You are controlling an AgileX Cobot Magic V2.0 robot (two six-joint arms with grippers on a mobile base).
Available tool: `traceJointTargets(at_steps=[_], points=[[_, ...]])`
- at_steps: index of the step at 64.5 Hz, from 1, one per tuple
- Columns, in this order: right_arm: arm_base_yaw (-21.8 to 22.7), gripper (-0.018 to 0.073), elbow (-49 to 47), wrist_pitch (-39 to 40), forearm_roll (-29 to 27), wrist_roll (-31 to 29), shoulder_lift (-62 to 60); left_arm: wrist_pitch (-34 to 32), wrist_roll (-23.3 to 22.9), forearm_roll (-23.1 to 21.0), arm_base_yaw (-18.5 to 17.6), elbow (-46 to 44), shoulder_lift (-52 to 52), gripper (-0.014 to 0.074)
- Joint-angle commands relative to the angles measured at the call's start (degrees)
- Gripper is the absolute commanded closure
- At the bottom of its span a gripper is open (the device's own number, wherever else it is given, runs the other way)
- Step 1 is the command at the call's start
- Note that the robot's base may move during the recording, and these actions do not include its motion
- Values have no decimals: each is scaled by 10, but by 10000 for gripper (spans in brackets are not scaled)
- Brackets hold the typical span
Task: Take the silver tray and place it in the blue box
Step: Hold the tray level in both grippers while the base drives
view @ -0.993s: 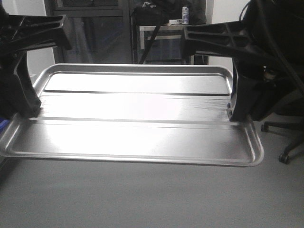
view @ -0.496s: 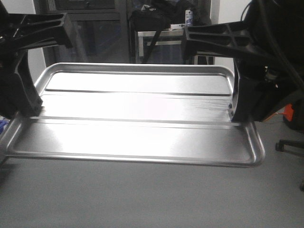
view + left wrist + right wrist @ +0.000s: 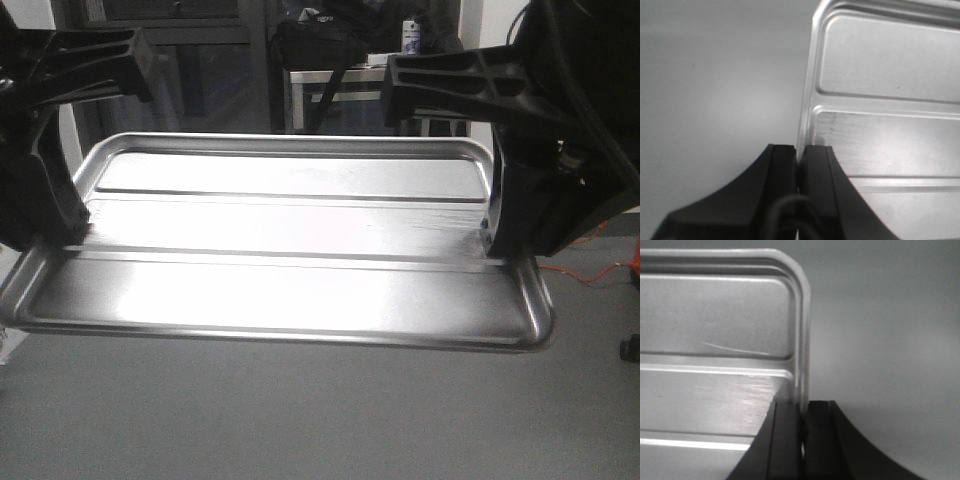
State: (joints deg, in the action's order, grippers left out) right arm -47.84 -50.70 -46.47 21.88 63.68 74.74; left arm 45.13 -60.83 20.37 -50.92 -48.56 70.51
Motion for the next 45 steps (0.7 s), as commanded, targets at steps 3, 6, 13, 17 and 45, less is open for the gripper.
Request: traceJointTargets(at_steps=[3,6,13,17,45], points=[[4,510,-11,-26,32,-3,-19,9,-12,27,1,-15,-16,700],[4,510,-11,-26,32,-3,-19,9,-12,27,1,-15,-16,700],[4,510,-11,-26,35,-3,-19,8,-12,27,1,-15,-16,700],[4,510,-11,-26,36,-3,-19,8,-12,27,1,-15,-16,700],[4,510,-11,-27,36,-3,-19,8,-12,27,1,-15,-16,700]])
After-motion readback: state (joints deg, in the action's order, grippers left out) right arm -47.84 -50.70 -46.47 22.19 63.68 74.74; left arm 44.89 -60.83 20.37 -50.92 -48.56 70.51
